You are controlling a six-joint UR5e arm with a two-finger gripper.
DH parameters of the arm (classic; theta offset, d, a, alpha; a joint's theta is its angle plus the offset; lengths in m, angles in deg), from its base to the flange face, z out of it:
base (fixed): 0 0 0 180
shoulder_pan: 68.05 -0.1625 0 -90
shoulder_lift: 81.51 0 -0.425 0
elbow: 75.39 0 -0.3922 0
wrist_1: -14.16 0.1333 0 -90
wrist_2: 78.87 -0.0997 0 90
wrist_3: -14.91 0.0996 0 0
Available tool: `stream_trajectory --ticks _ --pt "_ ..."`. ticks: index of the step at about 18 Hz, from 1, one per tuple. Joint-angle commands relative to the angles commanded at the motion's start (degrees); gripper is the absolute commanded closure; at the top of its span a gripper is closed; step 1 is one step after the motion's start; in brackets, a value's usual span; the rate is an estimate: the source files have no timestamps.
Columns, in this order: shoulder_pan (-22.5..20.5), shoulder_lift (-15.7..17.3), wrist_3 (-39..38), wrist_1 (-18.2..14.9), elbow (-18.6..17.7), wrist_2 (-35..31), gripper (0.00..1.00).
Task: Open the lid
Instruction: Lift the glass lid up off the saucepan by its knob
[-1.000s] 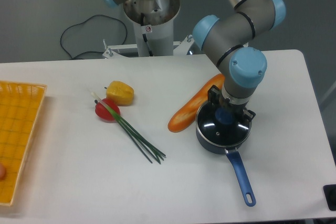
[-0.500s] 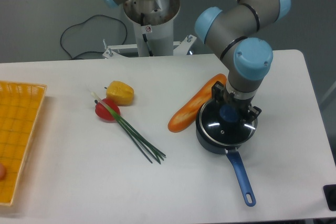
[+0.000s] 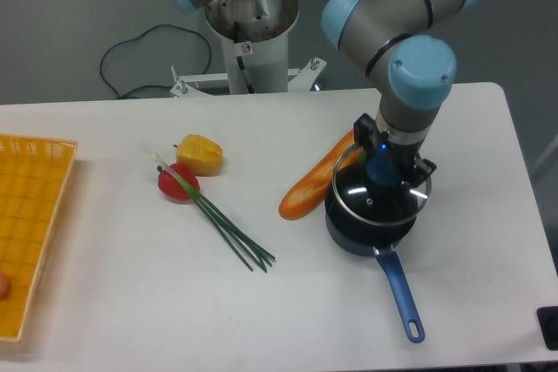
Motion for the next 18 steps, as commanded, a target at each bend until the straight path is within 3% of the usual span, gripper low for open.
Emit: stream_trajectory --ticks 18 --pt "-0.88 0.44 0.00 0.00 -0.18 2.46 0.48"
